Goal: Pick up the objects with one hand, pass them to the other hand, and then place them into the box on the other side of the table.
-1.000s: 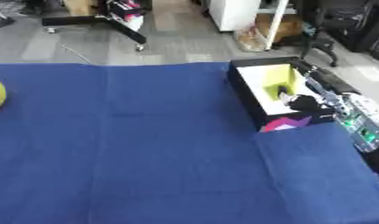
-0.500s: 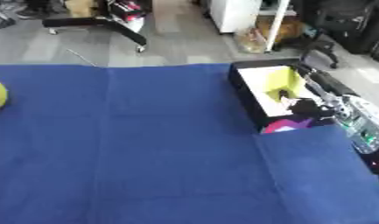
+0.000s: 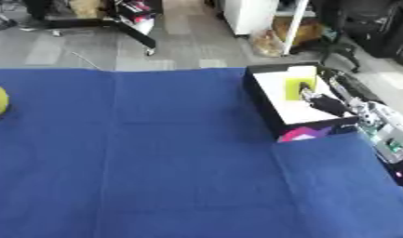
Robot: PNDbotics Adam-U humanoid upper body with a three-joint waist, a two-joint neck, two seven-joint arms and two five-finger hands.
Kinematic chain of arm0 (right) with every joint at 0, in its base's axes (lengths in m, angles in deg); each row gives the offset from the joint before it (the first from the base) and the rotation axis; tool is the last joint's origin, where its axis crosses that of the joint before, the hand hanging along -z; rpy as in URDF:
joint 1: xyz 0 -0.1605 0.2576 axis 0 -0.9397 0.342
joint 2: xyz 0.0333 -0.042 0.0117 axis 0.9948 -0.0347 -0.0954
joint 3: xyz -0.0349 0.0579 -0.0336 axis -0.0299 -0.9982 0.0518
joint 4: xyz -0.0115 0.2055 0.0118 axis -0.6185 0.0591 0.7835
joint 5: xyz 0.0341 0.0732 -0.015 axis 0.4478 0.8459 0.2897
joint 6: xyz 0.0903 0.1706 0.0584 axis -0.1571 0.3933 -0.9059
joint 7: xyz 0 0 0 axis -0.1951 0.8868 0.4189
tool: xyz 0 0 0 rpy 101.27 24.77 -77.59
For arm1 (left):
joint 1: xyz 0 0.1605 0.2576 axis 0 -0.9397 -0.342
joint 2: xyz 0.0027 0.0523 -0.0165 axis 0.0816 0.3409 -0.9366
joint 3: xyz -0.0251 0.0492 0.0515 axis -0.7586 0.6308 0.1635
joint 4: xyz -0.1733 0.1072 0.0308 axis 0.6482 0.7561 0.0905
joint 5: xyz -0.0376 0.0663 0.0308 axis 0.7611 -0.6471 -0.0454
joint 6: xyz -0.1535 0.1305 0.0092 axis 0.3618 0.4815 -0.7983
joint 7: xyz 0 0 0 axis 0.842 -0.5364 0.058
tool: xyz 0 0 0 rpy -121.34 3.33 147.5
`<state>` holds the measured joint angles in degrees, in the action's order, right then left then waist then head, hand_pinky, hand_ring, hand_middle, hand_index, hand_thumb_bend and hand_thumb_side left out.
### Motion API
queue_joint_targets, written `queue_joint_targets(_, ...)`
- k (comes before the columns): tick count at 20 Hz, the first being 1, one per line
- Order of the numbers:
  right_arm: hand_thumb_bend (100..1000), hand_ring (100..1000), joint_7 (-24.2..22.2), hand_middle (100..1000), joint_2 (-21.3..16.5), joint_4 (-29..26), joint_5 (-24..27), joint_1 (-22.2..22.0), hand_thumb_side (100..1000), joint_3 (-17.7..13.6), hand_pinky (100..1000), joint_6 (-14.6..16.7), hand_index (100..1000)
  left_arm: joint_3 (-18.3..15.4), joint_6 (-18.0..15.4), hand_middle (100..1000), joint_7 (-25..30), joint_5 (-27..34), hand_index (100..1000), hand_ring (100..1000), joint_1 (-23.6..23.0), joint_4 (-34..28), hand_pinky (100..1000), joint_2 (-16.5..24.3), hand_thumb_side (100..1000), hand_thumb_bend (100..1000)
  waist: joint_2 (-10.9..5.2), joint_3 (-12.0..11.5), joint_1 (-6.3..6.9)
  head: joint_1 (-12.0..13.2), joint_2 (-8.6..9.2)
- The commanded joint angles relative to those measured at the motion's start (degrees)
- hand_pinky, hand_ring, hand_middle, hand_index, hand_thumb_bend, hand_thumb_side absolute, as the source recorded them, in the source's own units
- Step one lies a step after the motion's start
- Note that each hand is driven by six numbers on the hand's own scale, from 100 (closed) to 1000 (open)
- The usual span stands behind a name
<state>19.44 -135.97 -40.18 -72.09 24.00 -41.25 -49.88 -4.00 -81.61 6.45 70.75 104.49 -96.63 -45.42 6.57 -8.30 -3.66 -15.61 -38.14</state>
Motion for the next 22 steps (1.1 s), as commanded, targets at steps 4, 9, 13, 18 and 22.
queue_joint_targets(4,100,946,0.1,881,-2.5,-0.1,1.7,0.5,1000,-0.3,931,-1.1,1000,-0.4,-0.1,749,-0.1,0.1,834,749,0.6,-1.1,754,0.4,728,525,-0.64,0.1,0.09,-0.1,0.46)
queue_joint_targets(9,100,942,0.3,875,-2.6,0.2,2.7,0.5,1000,-0.4,928,-2.1,1000,-0.4,-0.1,749,-0.2,0.2,834,750,0.6,-1.1,754,0.4,728,524,-0.63,0.1,0.13,-0.1,0.42)
queue_joint_targets(13,100,939,0.2,870,-2.5,0.4,3.4,0.5,1000,-0.3,926,-2.7,1000,-0.4,-0.1,749,-0.2,0.2,835,750,0.6,-1.1,754,0.4,729,524,-0.64,0.1,0.14,-0.1,0.47)
queue_joint_targets(18,100,934,0.4,862,-2.6,0.5,4.1,0.5,1000,-0.4,923,-3.4,1000,-0.4,-0.1,748,-0.1,0.2,835,750,0.7,-1.1,754,0.4,729,523,-0.64,0.2,0.14,-0.3,0.44)
queue_joint_targets(22,100,929,0.5,850,-2.6,0.5,4.6,0.5,1000,-0.3,921,-3.6,1000,-0.4,-0.1,748,-0.1,0.3,835,749,0.7,-1.1,753,0.4,730,523,-0.64,0.3,0.16,-0.3,0.4)
